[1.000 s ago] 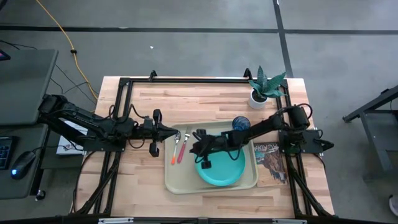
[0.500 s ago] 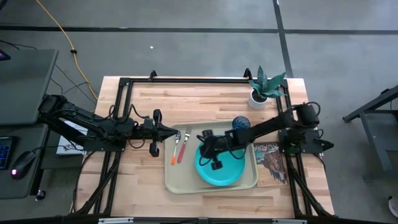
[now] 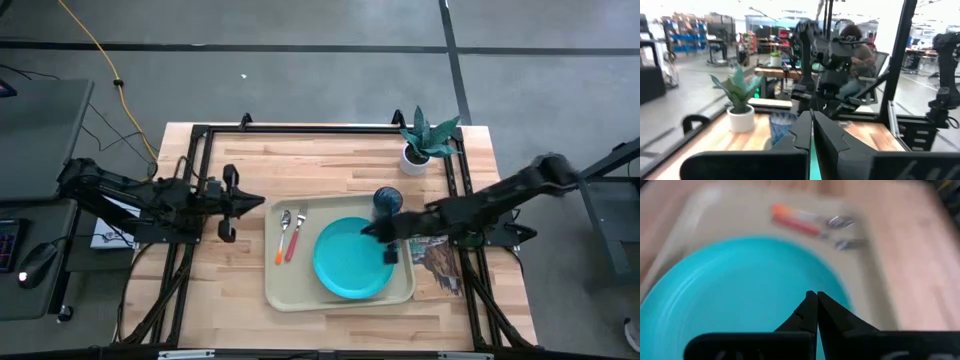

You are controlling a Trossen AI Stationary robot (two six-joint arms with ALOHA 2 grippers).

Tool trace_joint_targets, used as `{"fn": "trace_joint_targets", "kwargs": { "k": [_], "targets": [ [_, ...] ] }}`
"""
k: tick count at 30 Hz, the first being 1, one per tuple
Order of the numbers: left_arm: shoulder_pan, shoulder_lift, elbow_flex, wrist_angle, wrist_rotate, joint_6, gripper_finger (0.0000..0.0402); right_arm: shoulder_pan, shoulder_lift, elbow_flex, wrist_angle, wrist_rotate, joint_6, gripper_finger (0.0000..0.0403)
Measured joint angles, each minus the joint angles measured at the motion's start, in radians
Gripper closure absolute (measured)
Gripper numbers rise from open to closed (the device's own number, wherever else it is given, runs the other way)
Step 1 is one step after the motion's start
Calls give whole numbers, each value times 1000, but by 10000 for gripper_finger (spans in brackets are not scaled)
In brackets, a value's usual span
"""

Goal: Pick and place plate/cup/fork/spoon on tray
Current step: Return to Home Position

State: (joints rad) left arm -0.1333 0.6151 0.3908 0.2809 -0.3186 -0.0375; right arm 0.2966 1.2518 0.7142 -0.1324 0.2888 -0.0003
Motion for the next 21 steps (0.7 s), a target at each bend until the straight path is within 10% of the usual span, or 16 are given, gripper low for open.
{"fn": "trace_joint_targets", "kwargs": {
  "k": [11, 21],
  "targets": [
    [39, -40, 0, -17, -3, 93, 401, 4, -634, -355, 241, 43, 23, 403],
    [101, -40, 0, -96, 5, 32, 401, 5, -814, -357, 111, 33, 31, 403]
  ]
}}
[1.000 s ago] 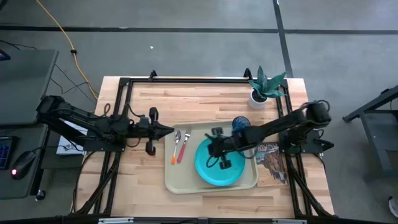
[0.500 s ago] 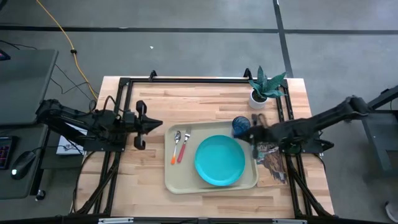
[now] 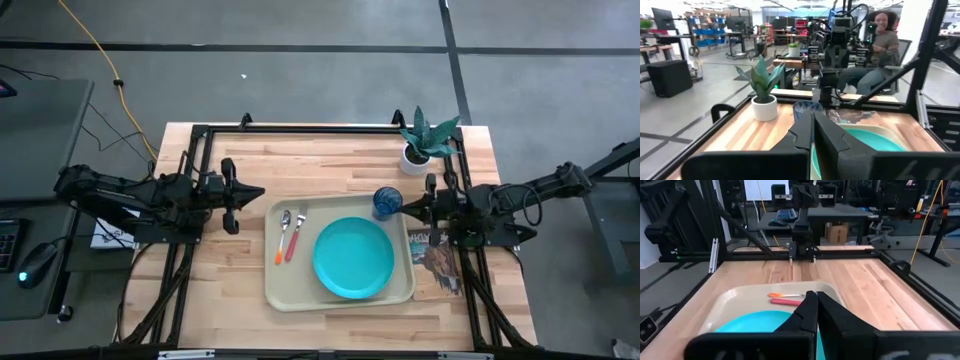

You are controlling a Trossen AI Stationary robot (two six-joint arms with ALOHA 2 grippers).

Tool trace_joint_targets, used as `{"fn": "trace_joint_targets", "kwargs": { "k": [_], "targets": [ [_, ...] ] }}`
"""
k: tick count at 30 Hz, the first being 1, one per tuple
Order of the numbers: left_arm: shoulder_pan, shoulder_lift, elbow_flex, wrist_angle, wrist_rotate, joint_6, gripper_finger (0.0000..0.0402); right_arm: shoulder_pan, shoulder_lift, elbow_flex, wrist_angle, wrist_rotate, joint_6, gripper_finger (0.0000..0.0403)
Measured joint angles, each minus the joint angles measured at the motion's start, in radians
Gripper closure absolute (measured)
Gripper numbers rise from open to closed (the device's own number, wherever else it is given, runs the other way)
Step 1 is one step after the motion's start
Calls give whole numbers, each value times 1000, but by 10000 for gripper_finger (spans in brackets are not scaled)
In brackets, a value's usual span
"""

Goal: Pick and place plate/cup/fork/spoon on tray
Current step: Return to Home Position

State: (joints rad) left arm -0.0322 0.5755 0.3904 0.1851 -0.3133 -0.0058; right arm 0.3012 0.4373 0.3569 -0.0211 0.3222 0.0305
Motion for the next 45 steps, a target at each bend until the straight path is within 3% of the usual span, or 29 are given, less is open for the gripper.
{"fn": "trace_joint_targets", "kwargs": {
  "k": [11, 17, 21, 25, 30, 33, 37, 41, 45],
  "targets": [
    [-1, -48, -1, -36, 21, 17, 401, 0, -6, -1, -49, 26, 42, 403],
    [-2, -177, -7, -171, 130, 4, 401, 0, -7, -1, -50, 51, 36, 403],
    [5, -293, -150, -52, 159, 8, 401, 0, -7, -1, -50, 46, 18, 403],
    [44, -413, -277, 49, 253, 8, 401, 0, -7, -1, -50, 46, 26, 403],
    [119, -534, -287, -49, 457, -59, 401, 0, -7, -1, -50, 46, 40, 403],
    [149, -574, -288, -63, 517, -90, 401, 0, -7, -1, -50, 49, 44, 403],
    [147, -572, -339, -51, 504, -104, 401, 0, -7, -1, -49, 54, 68, 403],
    [126, -567, -382, -78, 353, -100, 401, 0, -7, -1, -50, 62, 94, 403],
    [93, -573, -378, -62, 366, -94, 401, 0, -7, -1, -60, 67, 100, 403]
  ]
}}
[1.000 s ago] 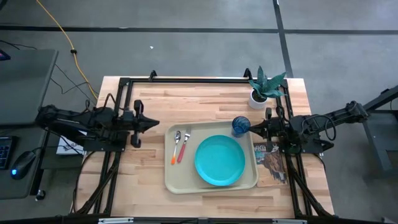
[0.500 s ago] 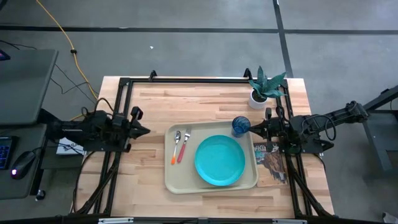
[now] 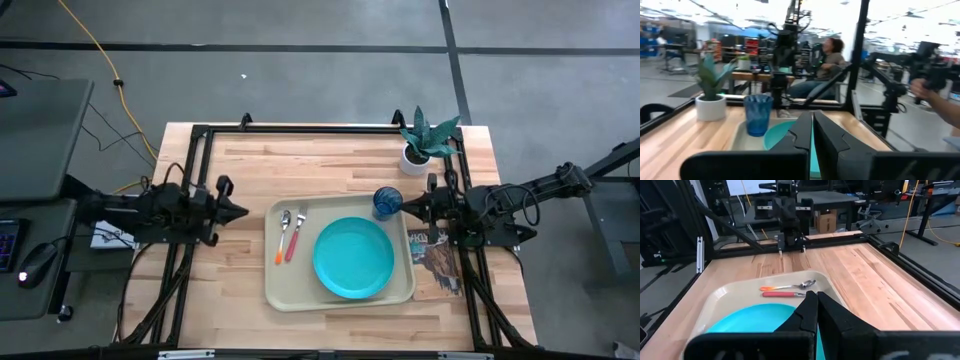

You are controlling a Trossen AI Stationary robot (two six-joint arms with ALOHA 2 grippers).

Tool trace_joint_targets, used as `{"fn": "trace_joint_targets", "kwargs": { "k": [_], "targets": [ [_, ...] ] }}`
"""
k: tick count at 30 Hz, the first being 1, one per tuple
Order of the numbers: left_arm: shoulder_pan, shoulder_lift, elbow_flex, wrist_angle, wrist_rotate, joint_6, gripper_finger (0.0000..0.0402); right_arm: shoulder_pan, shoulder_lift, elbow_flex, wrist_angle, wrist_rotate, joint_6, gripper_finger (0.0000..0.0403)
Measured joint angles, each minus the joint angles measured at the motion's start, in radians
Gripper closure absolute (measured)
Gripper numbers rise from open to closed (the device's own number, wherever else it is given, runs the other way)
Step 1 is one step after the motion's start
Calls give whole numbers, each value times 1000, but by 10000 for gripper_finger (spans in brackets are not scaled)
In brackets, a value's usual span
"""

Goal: Pick and place plate/cup/fork/spoon on tray
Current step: Return to Home Position

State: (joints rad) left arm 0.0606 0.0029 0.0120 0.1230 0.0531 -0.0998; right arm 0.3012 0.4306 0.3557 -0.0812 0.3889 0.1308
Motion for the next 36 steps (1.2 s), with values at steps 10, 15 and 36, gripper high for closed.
{"fn": "trace_joint_targets", "kwargs": {
  "k": [10, 15, 36],
  "targets": [
    [-56, 1, 0, -21, 1, -4, 401, 1, -103, -108, 75, -14, -42, 403],
    [-56, 1, 0, -30, 0, -12, 401, 0, -288, -165, 93, -21, -67, 403],
    [-56, 9, 0, -23, -17, -38, 402, -139, -405, -346, 217, -251, -86, 403]
  ]
}}
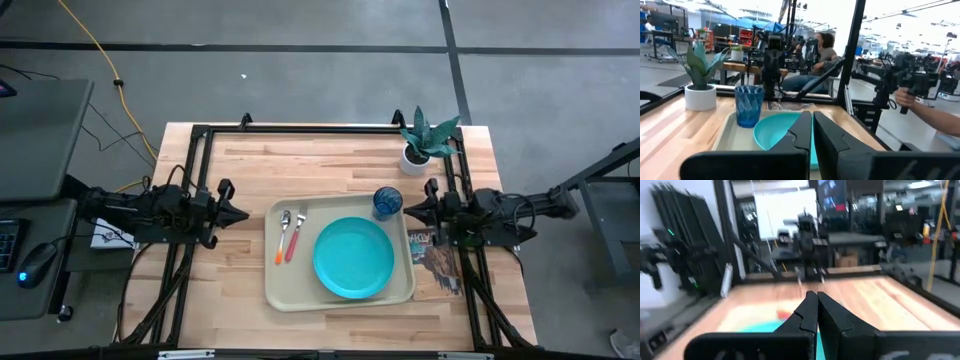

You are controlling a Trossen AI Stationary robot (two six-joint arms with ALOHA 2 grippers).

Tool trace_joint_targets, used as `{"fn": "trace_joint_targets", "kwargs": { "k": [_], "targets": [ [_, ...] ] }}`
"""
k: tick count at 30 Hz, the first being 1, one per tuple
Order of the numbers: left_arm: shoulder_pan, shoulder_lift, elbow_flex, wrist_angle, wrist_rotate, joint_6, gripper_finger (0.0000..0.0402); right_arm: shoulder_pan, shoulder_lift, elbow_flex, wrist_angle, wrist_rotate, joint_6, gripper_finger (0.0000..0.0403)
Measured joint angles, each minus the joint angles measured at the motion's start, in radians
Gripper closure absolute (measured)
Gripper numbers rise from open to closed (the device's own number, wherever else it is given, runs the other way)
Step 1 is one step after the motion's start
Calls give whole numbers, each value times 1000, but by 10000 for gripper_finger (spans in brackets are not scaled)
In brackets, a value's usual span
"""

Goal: Pick and place plate/cup/fork/spoon on tray
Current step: Return to Home Position

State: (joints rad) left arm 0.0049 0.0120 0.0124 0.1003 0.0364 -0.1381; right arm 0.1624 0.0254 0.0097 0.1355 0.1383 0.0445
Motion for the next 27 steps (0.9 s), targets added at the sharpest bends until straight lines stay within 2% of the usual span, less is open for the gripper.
{"fn": "trace_joint_targets", "kwargs": {
  "k": [4, 27],
  "targets": [
    [0, 0, 0, 0, 0, 0, 402, -26, 1, 0, -99, -24, 5, 403],
    [0, 0, 0, 1, 0, 1, 402, -32, 14, 0, -107, -38, 52, 403]
  ]
}}
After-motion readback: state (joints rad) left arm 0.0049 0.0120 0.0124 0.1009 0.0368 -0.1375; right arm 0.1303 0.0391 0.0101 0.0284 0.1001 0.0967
